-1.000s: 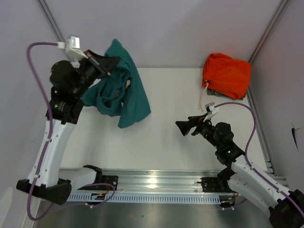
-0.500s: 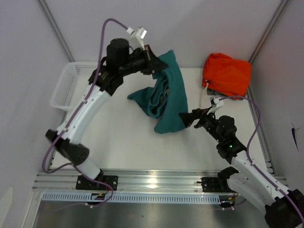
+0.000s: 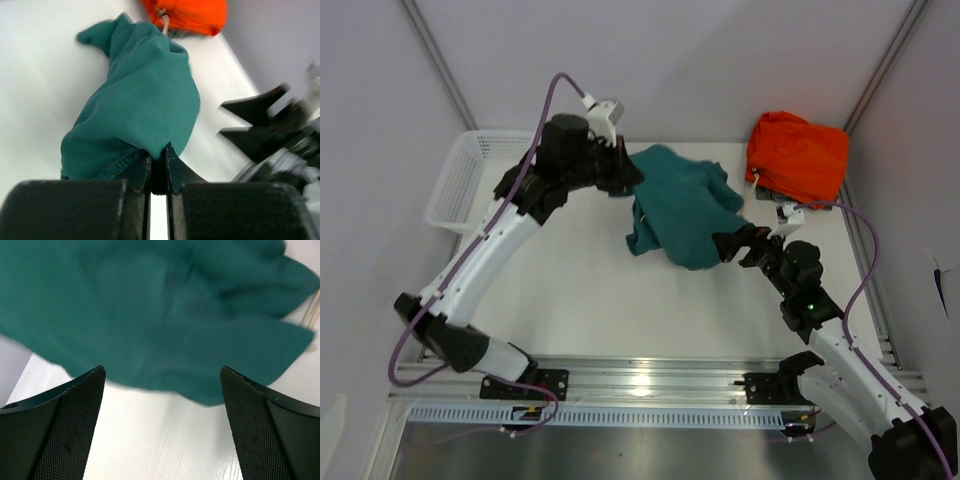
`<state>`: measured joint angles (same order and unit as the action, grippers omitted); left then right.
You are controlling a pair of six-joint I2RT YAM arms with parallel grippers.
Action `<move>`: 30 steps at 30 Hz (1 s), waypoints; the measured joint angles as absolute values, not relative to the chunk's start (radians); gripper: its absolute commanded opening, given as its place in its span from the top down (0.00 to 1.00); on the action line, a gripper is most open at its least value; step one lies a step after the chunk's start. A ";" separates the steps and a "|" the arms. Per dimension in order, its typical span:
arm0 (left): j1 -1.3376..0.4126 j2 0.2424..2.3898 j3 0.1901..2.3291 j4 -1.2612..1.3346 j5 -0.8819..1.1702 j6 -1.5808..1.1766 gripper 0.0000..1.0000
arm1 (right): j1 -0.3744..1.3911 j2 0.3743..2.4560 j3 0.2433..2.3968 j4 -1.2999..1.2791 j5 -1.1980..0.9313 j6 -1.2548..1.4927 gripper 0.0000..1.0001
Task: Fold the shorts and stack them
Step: Move the shorts to the center of the board, then flatten the shorts out
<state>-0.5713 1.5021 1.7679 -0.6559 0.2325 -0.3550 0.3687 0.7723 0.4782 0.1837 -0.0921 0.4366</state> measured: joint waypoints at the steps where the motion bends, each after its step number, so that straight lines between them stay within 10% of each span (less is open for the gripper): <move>1: -0.571 1.446 1.681 -0.656 0.212 -0.344 0.89 | 0.368 0.768 0.474 0.180 -0.088 0.437 0.03; 7: -0.589 1.158 1.209 -0.625 0.073 -0.297 0.65 | 0.363 0.764 0.464 0.152 -0.084 0.437 0.03; 12: -0.651 1.076 0.966 -0.579 0.001 -0.301 0.01 | 0.363 0.797 0.460 0.150 -0.095 0.441 0.04; 21: -0.715 1.078 0.905 -0.613 -0.180 -0.440 0.01 | 0.380 0.947 0.472 0.170 -0.160 0.445 0.04; 30: -0.422 0.994 0.741 -0.607 -0.222 -0.573 0.01 | 0.395 1.098 0.576 0.162 -0.208 0.444 0.05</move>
<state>-0.4225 0.9936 0.7414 -0.6071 -0.2222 -0.5732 0.3954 1.0985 0.5762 0.1616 -0.2081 0.4442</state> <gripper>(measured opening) 0.993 0.956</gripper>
